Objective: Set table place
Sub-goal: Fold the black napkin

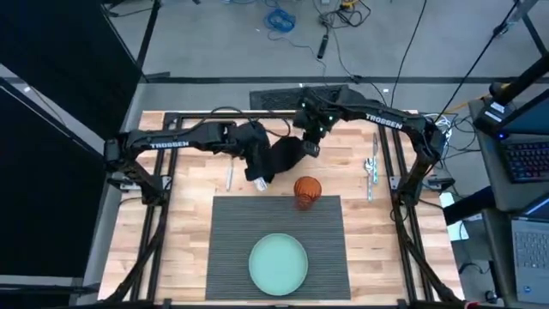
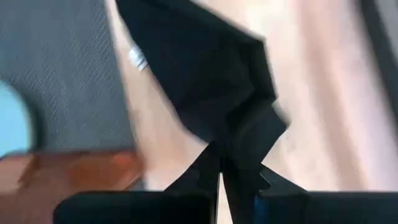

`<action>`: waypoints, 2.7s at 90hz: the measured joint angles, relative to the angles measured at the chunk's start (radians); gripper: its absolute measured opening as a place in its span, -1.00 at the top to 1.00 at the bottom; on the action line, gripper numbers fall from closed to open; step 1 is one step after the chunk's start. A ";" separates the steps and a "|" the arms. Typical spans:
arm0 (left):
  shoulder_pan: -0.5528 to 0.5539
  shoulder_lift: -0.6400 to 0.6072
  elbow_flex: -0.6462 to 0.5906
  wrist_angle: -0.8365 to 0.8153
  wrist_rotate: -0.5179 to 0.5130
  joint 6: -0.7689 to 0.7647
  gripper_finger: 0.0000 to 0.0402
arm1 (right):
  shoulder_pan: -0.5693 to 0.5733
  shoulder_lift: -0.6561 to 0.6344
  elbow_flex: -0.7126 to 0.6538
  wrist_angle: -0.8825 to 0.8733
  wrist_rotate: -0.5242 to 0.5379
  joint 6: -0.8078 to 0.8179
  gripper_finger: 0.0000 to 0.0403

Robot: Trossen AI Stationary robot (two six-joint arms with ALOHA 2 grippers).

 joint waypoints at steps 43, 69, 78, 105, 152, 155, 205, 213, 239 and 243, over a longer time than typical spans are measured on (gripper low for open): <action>0.246 0.000 0.000 0.203 -0.112 0.226 1.00 | -0.156 0.040 0.025 0.376 0.081 -0.084 1.00; 0.204 0.007 0.000 0.108 -0.021 0.156 1.00 | -0.117 0.041 0.026 0.153 0.041 -0.073 1.00; 0.182 0.013 0.000 0.081 0.005 0.123 1.00 | -0.101 0.041 0.026 0.070 0.038 -0.060 1.00; 0.097 0.013 -0.150 0.121 0.043 0.004 1.00 | -0.043 0.042 -0.054 0.005 -0.012 0.006 1.00; 0.095 0.013 -0.227 0.179 0.015 -0.063 1.00 | -0.122 0.116 -0.129 0.172 -0.006 0.017 1.00; 0.106 0.013 -0.227 0.181 0.015 -0.063 1.00 | -0.129 0.128 -0.129 0.172 -0.006 0.013 1.00; 0.211 0.124 -0.227 0.236 0.029 -0.045 1.00 | -0.156 0.207 -0.129 0.249 -0.009 0.027 1.00; 0.221 0.125 -0.227 0.244 0.030 -0.037 1.00 | -0.170 0.223 -0.129 0.254 -0.009 0.033 1.00; 0.286 0.125 -0.227 0.237 0.048 -0.062 1.00 | -0.217 0.250 -0.129 0.282 -0.014 0.055 1.00; 0.288 0.126 -0.227 0.237 0.050 -0.063 1.00 | -0.220 0.251 -0.129 0.279 -0.016 0.055 1.00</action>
